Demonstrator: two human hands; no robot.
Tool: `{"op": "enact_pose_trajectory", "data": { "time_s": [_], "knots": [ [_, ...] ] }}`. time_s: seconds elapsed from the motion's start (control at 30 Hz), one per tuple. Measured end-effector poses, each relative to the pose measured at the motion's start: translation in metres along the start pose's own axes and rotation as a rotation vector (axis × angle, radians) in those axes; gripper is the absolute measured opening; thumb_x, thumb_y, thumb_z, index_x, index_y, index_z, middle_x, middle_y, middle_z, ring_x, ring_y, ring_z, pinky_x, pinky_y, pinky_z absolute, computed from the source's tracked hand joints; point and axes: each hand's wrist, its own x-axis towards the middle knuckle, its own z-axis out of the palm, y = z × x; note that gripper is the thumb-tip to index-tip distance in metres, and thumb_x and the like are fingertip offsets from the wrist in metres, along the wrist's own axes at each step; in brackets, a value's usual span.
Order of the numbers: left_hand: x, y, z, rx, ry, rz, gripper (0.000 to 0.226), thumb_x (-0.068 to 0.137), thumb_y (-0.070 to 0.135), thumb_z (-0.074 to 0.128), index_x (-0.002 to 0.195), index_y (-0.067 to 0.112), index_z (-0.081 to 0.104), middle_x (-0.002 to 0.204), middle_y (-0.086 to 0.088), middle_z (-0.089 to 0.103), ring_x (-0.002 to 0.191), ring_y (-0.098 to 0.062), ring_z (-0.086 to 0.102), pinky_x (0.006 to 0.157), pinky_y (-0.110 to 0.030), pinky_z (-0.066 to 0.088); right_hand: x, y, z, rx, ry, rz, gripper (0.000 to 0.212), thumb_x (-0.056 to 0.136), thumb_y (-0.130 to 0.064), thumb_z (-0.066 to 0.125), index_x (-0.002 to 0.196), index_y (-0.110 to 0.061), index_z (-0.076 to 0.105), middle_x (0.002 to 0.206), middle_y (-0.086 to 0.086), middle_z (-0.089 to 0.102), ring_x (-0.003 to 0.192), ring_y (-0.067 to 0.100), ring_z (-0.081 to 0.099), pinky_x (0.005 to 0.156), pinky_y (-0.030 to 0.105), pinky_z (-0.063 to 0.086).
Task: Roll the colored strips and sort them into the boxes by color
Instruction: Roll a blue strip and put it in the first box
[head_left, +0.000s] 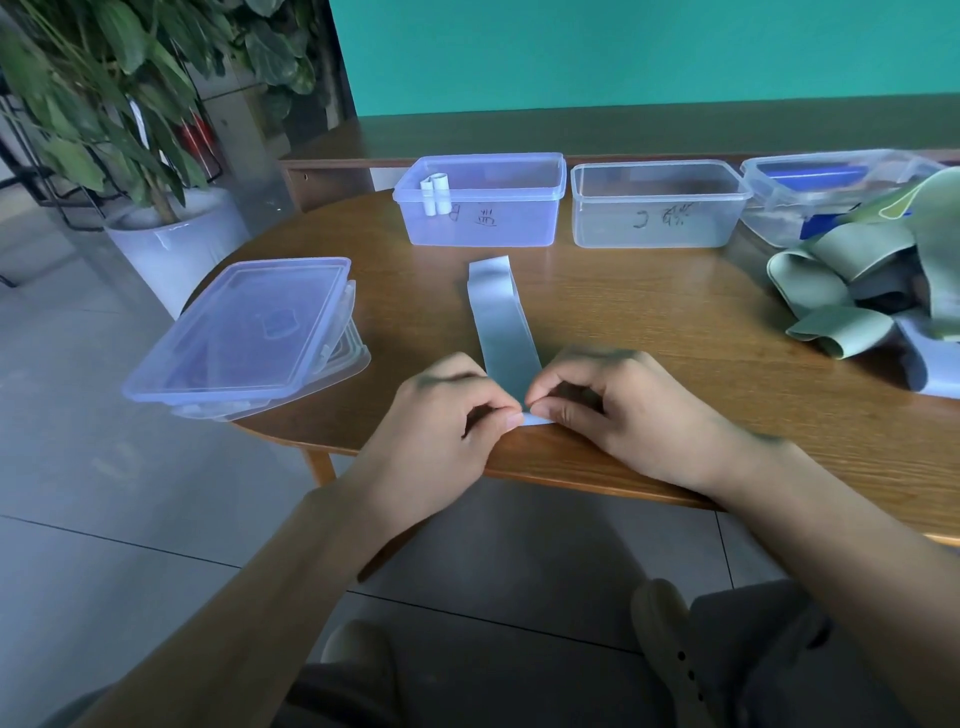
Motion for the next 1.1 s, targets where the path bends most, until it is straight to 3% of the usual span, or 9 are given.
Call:
{"op": "enact_pose_trajectory", "data": {
  "time_s": [0.2,0.4,0.77,1.03,1.1],
  "knots": [
    [0.002,0.001,0.002,0.012,0.004,-0.031,0.004,0.089,0.020,0.073,0.087,0.021,0.076,0.089,0.009,0.061,0.078,-0.006,0.057,0.070,-0.011,0.041,-0.002,0.005,-0.003,-0.010,-0.049,-0.053,0.014,0.095,-0.031,0.070,0.107,-0.026,0.075,0.103,-0.012,0.064,0.099,0.007,0.064,0.090,0.027,0.050],
    [-0.001,0.003,0.000,-0.038,0.016,-0.002,0.004,0.091,0.018,0.071,0.089,0.021,0.071,0.086,0.014,0.060,0.080,-0.005,0.057,0.069,-0.008,0.038,-0.001,0.007,0.000,-0.009,-0.008,-0.018,0.014,0.093,-0.030,0.071,0.106,-0.028,0.077,0.101,-0.012,0.061,0.097,0.001,0.061,0.088,0.009,0.039],
    [0.005,-0.001,0.003,0.046,-0.003,-0.059,0.001,0.091,0.023,0.070,0.092,0.023,0.070,0.089,0.014,0.056,0.080,0.002,0.053,0.070,-0.005,0.036,0.002,0.008,0.002,-0.080,0.083,-0.041,0.012,0.096,-0.026,0.069,0.105,-0.024,0.076,0.102,-0.014,0.058,0.093,-0.001,0.059,0.085,0.010,0.040],
    [0.011,-0.004,0.006,0.084,0.056,-0.046,0.006,0.092,0.021,0.069,0.091,0.019,0.075,0.092,0.008,0.061,0.081,-0.006,0.057,0.071,-0.017,0.046,0.007,0.012,0.000,-0.029,0.032,0.004,0.013,0.092,-0.025,0.075,0.104,-0.027,0.076,0.101,-0.017,0.063,0.097,0.003,0.062,0.086,0.014,0.042],
    [0.011,-0.004,0.005,0.060,0.066,-0.049,0.003,0.091,0.021,0.071,0.091,0.021,0.075,0.090,0.010,0.063,0.082,-0.006,0.057,0.071,-0.015,0.045,0.009,0.013,0.000,-0.018,0.028,0.019,0.012,0.092,-0.025,0.074,0.104,-0.027,0.077,0.100,-0.018,0.064,0.096,0.003,0.062,0.086,0.015,0.044]
  ]
}}
